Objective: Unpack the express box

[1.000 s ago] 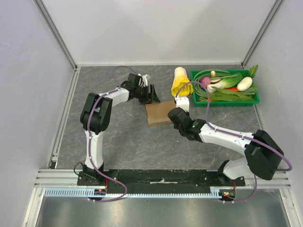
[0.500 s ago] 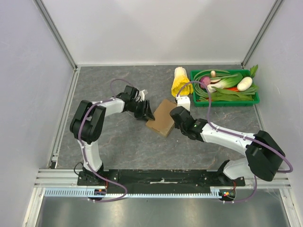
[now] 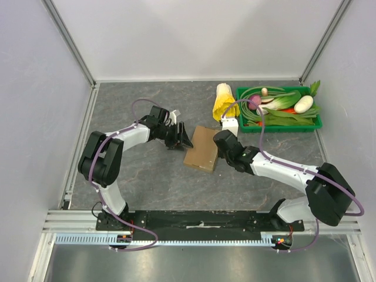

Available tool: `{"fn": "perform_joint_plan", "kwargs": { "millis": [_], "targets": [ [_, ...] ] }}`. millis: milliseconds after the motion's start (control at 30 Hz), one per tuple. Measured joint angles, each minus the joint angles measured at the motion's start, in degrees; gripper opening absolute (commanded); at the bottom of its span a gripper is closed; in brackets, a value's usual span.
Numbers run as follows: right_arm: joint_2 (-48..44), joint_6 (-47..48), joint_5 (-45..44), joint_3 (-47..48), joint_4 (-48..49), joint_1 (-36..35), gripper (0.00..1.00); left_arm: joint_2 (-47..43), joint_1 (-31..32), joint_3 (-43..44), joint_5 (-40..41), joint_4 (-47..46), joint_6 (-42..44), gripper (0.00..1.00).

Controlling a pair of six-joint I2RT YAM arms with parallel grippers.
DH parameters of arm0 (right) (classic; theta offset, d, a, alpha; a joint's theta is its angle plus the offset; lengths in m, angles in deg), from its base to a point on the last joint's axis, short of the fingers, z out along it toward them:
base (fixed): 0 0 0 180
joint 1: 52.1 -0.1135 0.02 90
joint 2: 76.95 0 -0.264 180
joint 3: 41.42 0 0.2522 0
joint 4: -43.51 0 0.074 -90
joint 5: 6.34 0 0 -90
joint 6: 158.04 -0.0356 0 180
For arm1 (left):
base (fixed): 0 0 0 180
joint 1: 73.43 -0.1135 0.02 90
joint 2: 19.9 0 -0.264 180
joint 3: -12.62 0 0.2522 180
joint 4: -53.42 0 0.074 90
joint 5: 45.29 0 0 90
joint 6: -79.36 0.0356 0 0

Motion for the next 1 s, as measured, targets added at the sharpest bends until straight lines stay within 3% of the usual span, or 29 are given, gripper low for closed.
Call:
{"fn": "perform_joint_plan", "kwargs": {
  "millis": [133,267,467,667,1000],
  "targets": [
    [-0.4,-0.7,1.0,0.0,0.0,0.2,0.0,1.5,0.0,3.5,1.8,-1.0,-1.7,0.57],
    [-0.5,-1.4,2.2,-0.2,0.0,0.2,0.0,5.9,0.0,6.3,2.1,-2.0,-2.9,0.36],
    [-0.5,-2.1,3.3,-0.3,-0.2,0.5,0.0,10.0,-0.2,7.7,1.6,-0.5,-3.4,0.24],
    [-0.7,-2.1,4.5,-0.3,-0.2,0.7,0.0,10.0,-1.4,7.5,0.8,-0.1,-3.5,0.23],
    [-3.7,-1.7,8.0,3.3,0.0,0.7,0.0,10.6,-7.0,3.2,-8.2,-4.0,-7.4,0.23]
  ]
}}
